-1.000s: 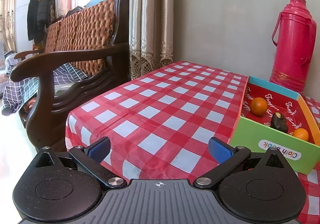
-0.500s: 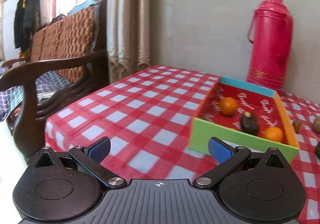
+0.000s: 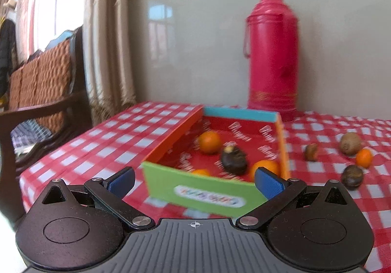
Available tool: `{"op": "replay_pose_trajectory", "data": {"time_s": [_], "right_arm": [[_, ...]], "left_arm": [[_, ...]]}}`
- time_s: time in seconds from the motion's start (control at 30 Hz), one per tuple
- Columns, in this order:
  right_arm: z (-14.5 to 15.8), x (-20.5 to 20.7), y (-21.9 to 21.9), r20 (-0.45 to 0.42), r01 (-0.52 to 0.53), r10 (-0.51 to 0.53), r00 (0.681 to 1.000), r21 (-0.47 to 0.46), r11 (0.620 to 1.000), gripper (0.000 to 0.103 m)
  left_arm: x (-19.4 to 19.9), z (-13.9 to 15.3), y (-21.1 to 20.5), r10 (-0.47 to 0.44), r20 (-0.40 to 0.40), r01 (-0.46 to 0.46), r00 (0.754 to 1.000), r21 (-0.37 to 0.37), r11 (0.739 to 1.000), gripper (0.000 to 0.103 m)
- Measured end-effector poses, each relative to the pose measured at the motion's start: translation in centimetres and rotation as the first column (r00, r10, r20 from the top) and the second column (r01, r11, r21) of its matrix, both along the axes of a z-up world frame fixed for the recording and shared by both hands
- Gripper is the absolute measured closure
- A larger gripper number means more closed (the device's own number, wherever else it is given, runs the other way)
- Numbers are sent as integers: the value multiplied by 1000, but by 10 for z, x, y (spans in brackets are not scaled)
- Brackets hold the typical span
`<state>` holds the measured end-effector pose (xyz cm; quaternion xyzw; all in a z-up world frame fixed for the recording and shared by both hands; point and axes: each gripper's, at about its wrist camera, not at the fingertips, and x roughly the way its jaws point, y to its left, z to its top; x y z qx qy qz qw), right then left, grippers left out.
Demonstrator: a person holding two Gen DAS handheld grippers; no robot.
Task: Organize fruits
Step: 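Withdraw the right gripper from the box toward the remaining fruit, then grasp the dark round fruit with the left gripper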
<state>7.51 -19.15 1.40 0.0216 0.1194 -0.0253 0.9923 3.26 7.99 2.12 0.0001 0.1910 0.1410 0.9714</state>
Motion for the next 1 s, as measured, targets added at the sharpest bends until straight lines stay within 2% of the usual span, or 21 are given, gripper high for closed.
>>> {"op": "replay_pose_trajectory", "data": {"time_s": [0.33,0.6,0.77,1.0], "right_arm": [[-2,-11,-34,-13,136,-136,991,-23,990,6],[-5,-17,-59,-18,271,-272,962,-30,962,6],[-7,-22,-71,-27,295,-295,955,-27,955,6],[-9,-26,-75,-19,317,-319,947,-70,946,6]], "left_arm": [[5,2,-53,-147,57,144,987,54,988,0],[13,-4,-95,-276,15,273,961,91,958,0],[23,-10,-116,-322,-23,323,947,91,942,0],[43,-14,-144,-377,-71,382,924,84,920,0]]}}
